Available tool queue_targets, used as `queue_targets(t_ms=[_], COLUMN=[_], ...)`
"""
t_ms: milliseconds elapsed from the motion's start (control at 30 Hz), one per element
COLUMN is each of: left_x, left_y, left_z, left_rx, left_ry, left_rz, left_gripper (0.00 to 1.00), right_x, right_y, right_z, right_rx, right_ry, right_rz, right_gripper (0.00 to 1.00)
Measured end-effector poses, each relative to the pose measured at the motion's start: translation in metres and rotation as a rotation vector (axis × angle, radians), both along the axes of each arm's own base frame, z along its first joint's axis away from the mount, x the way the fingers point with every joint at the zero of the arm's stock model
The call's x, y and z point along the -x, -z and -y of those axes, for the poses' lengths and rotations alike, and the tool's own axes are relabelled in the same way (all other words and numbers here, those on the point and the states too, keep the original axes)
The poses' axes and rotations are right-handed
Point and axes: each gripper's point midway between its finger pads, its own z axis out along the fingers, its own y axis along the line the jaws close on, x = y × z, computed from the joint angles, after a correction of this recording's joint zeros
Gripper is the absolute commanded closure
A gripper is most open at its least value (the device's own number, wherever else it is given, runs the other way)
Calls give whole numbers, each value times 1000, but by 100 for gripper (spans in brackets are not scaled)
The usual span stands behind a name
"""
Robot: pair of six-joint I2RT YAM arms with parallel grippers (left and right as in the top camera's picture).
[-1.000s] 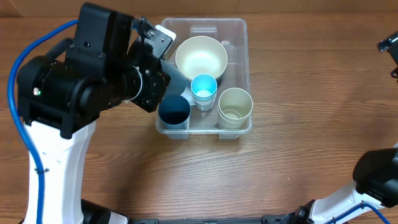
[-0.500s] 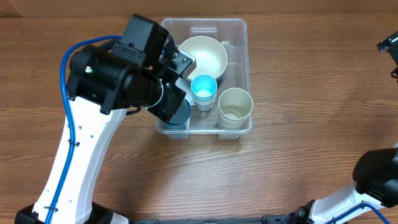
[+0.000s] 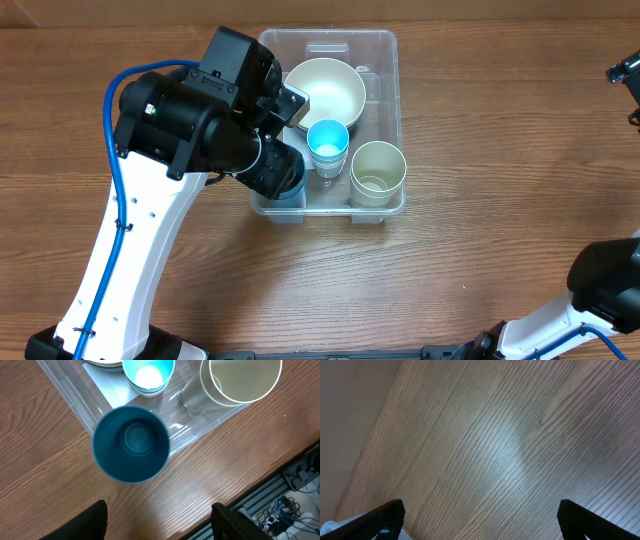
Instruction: Pack container
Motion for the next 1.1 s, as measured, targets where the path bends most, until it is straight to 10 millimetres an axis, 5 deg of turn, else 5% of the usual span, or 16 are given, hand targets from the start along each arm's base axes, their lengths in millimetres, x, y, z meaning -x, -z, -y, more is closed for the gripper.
queue_targets(t_ms=[133,267,300,467,667,967,1100], left_x=[-1,-7,-11,-16,34,86,121], left_y=[0,-2,-5,-58,-146,-188,-185], left_z=[-2,-2,-1,0,-37,-119,-143], left_rx=[-7,-1,11,153,332,377,382], left_ry=[-12,-61,-76,-143,-268,-630,-679], left_rz=[3,20,41,261,553,774,792], left_gripper=[30,0,0,0,0,0,0], right_x=[0,0,0,0,0,0,0], right_y=[0,0,0,0,0,0,0], right_z=[0,0,0,0,0,0,0], right_rx=[1,0,0,0,1,0,0], right_ry=[0,0,0,0,0,0,0], right_rz=[0,-1,0,0,0,0,0], right_gripper=[0,0,0,0,0,0,0])
